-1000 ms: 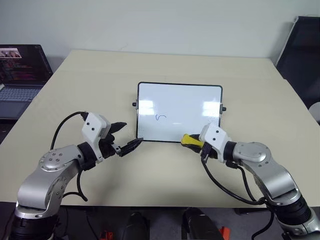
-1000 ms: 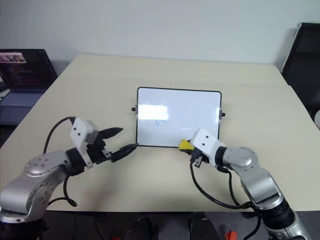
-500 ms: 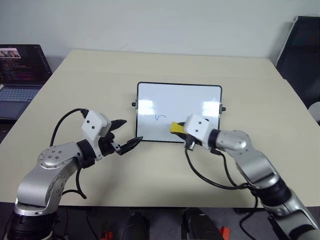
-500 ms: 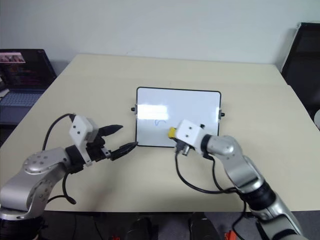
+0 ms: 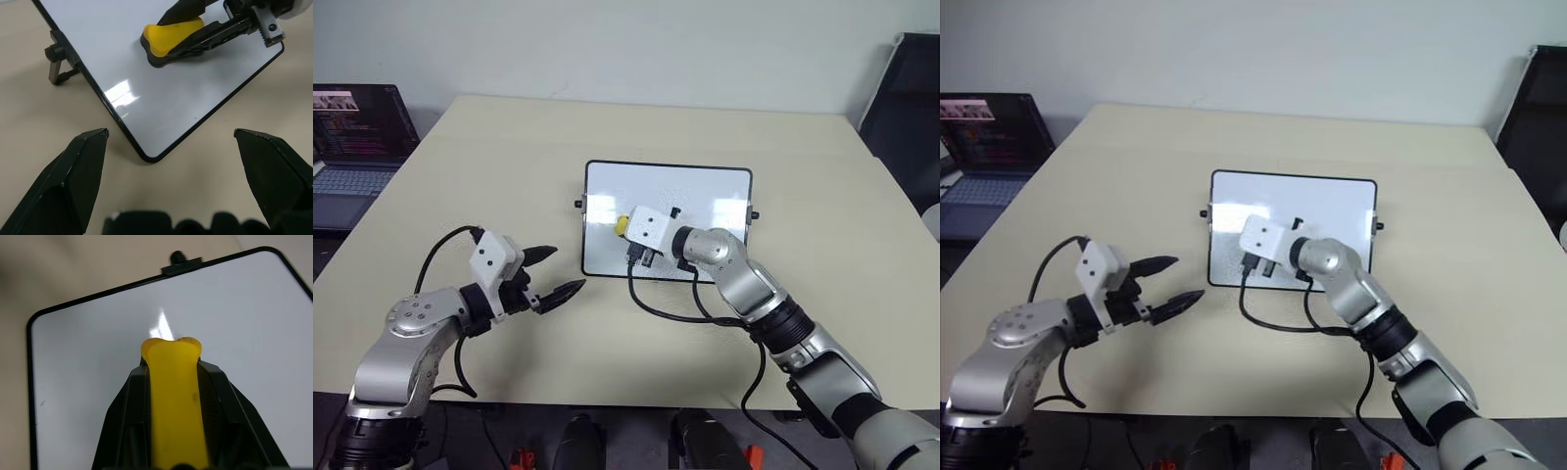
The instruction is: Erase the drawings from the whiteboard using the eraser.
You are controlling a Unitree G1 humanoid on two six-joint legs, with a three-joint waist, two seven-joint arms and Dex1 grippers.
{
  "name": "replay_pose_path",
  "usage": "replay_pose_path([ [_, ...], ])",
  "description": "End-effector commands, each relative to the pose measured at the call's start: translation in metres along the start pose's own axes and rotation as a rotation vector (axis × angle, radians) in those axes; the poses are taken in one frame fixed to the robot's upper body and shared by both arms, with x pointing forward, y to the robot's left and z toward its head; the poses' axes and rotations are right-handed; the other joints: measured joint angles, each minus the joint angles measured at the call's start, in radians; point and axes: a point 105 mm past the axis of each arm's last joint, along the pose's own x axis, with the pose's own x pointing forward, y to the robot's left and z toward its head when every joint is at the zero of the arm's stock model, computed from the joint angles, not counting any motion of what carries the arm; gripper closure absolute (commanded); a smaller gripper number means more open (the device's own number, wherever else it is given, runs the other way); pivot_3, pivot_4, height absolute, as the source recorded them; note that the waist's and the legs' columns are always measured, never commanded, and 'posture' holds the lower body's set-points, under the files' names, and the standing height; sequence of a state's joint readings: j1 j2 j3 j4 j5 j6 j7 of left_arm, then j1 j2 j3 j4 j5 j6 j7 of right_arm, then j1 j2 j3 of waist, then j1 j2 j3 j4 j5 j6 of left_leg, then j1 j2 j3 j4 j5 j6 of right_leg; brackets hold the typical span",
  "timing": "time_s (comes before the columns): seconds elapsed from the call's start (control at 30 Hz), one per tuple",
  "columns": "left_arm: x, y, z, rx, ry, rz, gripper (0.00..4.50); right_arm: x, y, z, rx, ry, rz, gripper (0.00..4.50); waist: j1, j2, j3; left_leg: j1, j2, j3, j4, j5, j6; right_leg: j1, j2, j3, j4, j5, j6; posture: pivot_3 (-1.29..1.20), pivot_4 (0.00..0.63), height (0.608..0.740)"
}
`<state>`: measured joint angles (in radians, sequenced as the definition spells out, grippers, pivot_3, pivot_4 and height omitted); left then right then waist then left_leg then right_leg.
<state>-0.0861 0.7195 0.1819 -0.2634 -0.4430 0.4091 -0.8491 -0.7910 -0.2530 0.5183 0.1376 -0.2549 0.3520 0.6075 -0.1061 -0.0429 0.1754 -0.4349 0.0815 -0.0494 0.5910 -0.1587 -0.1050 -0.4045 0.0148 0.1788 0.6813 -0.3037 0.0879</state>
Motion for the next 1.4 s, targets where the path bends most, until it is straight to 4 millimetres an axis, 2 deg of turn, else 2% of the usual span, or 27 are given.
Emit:
replay_pose_path([
  [0.03, -0.002, 0.001, -0.001, 0.033, -0.023, -0.008, 0.0, -0.003, 0.008, -0.013, -0.043, 0.067, 0.063, 3.51, 0.0, 0.0, 0.0, 0.0, 0.0, 0.0, 0.0, 0.0, 0.0, 0.0, 0.0, 0.0, 0.0, 0.0, 0.0, 0.0, 0.15, 0.74],
  [0.17, -0.002, 0.002, -0.009, 0.031, -0.026, -0.014, 0.0, 0.0, -0.026, -0.009, -0.096, 0.067, -0.113, 3.51, 0.0, 0.0, 0.0, 0.0, 0.0, 0.0, 0.002, 0.0, 0.0, 0.0, 0.0, 0.0, 0.0, -0.002, -0.005, 0.0, 0.15, 0.74],
  [0.23, -0.002, 0.003, -0.012, 0.032, -0.028, -0.016, 0.0, -0.001, -0.034, -0.013, -0.104, 0.085, -0.143, 3.51, 0.001, 0.0, 0.0, 0.0, 0.0, 0.0, 0.002, 0.001, 0.0, 0.0, 0.0, 0.0, 0.0, -0.001, -0.006, 0.0, 0.15, 0.74],
  [0.3, -0.002, 0.003, -0.014, 0.034, -0.031, -0.019, 0.0, -0.003, -0.027, -0.021, -0.1, 0.113, -0.092, 3.51, 0.006, 0.0, 0.0, 0.0, 0.0, 0.0, 0.002, 0.002, 0.0, 0.0, 0.0, 0.0, 0.0, 0.0, -0.006, 0.0, 0.15, 0.74],
  [0.43, -0.002, 0.004, -0.018, 0.035, -0.033, -0.024, 0.0, -0.01, 0.002, -0.036, -0.114, 0.155, 0.07, 3.51, 0.017, 0.0, 0.0, 0.002, 0.0, 0.0, 0.002, 0.002, 0.0, 0.0, 0.0, 0.0, -0.001, 0.0, -0.006, 0.0, 0.15, 0.74],
  [0.5, -0.002, 0.005, -0.019, 0.037, -0.034, -0.027, 0.0, -0.013, 0.006, -0.04, -0.109, 0.172, 0.092, 3.51, 0.018, 0.0, 0.0, 0.002, 0.0, 0.0, 0.002, 0.002, 0.0, 0.0, 0.0, 0.0, -0.001, 0.0, -0.006, 0.0, 0.15, 0.74],
  [0.67, 0.002, 0.001, -0.008, 0.051, -0.051, -0.043, 0.0, -0.028, -0.018, -0.051, -0.025, 0.205, -0.018, 3.51, 0.023, 0.0, -0.001, 0.002, 0.0, 0.0, 0.002, 0.002, 0.001, 0.0, 0.0, 0.0, 0.001, 0.0, -0.006, 0.0, 0.15, 0.74],
  [0.9, 0.01, -0.004, 0.012, 0.066, -0.075, -0.06, 0.0, -0.049, -0.031, -0.065, 0.064, 0.235, -0.062, 3.51, 0.032, 0.0, -0.001, 0.002, -0.001, 0.0, 0.004, 0.002, 0.001, 0.0, -0.002, -0.001, -0.001, 0.0, -0.006, 0.0, 0.15, 0.74],
  [1.03, 0.016, -0.007, 0.032, 0.091, -0.093, -0.082, 0.0, -0.05, -0.034, -0.052, 0.067, 0.195, -0.07, 3.51, 0.031, 0.0, -0.001, 0.002, -0.001, 0.0, 0.004, 0.003, 0.001, 0.0, -0.002, -0.001, 0.0, 0.0, -0.006, 0.0, 0.15, 0.74],
  [1.27, 0.024, -0.008, 0.051, 0.137, -0.084, -0.106, 0.0, -0.007, -0.019, -0.006, 0.003, 0.065, -0.046, 3.51, 0.004, 0.0, 0.0, 0.002, 0.0, 0.0, 0.003, 0.003, 0.001, 0.002, 0.0, 0.0, 0.0, 0.001, -0.005, 0.0, 0.15, 0.74],
  [1.4, 0.026, -0.01, 0.054, 0.137, -0.084, -0.11, 0.0, 0.004, -0.014, 0.0, 0.001, 0.052, -0.036, 3.51, -0.003, 0.0, 0.0, 0.001, 0.0, -0.001, 0.001, 0.003, 0.001, 0.001, 0.0, -0.001, 0.0, 0.004, 0.0, 0.0, 0.15, 0.74],
])
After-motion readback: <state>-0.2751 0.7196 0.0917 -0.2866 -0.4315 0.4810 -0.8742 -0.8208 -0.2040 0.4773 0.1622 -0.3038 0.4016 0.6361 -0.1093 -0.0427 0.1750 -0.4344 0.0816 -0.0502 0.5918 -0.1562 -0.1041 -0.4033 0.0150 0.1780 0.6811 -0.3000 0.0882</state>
